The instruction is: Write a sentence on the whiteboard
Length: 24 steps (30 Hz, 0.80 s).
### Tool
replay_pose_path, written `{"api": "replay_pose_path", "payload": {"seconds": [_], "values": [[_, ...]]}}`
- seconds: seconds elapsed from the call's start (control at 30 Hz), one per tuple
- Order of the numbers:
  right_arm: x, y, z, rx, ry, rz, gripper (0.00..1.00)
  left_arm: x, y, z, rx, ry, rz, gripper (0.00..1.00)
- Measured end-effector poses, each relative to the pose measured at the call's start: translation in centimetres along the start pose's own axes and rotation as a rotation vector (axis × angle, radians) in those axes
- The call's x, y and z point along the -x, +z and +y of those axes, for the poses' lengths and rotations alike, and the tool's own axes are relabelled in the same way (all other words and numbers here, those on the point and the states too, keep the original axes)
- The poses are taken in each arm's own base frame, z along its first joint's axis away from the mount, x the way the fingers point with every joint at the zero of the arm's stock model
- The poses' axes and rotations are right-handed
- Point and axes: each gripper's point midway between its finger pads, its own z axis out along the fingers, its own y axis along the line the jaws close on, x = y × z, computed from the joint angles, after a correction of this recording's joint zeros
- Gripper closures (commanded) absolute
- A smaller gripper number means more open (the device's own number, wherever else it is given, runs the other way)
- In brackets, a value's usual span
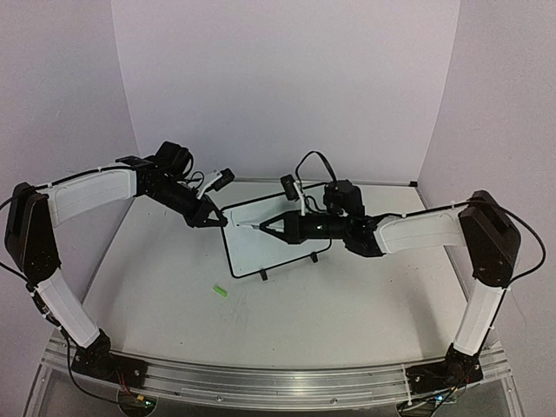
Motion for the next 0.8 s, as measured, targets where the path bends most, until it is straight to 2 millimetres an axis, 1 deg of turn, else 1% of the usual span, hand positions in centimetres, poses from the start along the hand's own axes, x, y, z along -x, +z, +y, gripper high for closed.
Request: {"api": "replay_pose_path", "payload": {"seconds": [0.13, 0.63, 0.8], "values": [[0.9, -0.3, 0.4, -0.001, -0.013, -0.024, 1.0, 0.0, 0.0, 0.0, 0.0, 0.0, 0.0, 1.0], [2.1, -0.1, -0.5, -0.058, -0.017, -0.068, 1.0, 0.0, 0.0, 0.0, 0.0, 0.0, 0.0, 1.0], [2.2, 0.2, -0.7, -0.061, -0.016, -0.07, 1.0, 0.0, 0.0, 0.0, 0.0, -0.001, 0.0, 1.0]]}}
